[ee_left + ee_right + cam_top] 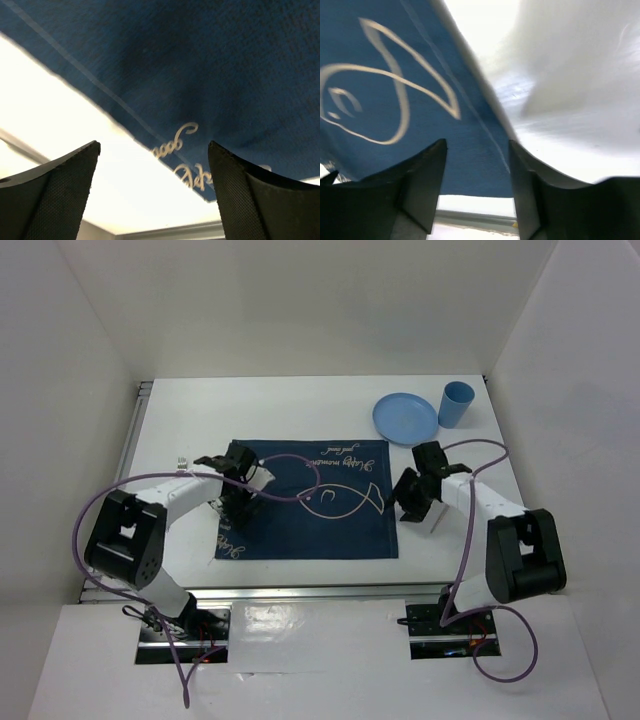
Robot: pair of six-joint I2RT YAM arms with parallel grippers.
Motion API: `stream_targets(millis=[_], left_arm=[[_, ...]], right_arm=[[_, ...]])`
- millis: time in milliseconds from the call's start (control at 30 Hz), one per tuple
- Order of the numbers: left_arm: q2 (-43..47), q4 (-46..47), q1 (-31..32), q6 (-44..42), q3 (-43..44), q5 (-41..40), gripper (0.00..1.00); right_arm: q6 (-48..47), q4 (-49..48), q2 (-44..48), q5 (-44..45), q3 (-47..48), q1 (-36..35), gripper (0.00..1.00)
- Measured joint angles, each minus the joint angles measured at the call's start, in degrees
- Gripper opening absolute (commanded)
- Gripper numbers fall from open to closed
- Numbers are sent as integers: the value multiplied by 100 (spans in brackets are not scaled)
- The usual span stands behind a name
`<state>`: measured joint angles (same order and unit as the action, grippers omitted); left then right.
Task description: Set the dinner table for one person
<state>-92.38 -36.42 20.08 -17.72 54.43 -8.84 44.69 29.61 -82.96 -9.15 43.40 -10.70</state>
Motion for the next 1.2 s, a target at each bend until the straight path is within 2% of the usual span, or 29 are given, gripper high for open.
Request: stream_targets(millis=[67,233,333,467,600,833,1200], left_arm=[[149,-101,2,-4,74,-57,95],[459,-219,-4,11,815,-146,97],[588,-186,-114,48,1193,-140,98],[658,-160,-321,162,1394,-140,98],[704,-166,-428,168,1329,-164,98],[826,-192,-476,306,1047,-179,98],[828,-195,-570,337,955,-197,98]], right_arm=[[-94,264,94,251,404,2,68],[105,310,411,852,1169,153,69],[741,131,483,1228,1204,476,69],[1840,-660,396,1657,798,833,67],[2522,-1320,-221,1840,785,927,67],[2905,-1947,-1834,1932,1759,927,64],[3058,-2083,-2938,1982,2651,988,62]])
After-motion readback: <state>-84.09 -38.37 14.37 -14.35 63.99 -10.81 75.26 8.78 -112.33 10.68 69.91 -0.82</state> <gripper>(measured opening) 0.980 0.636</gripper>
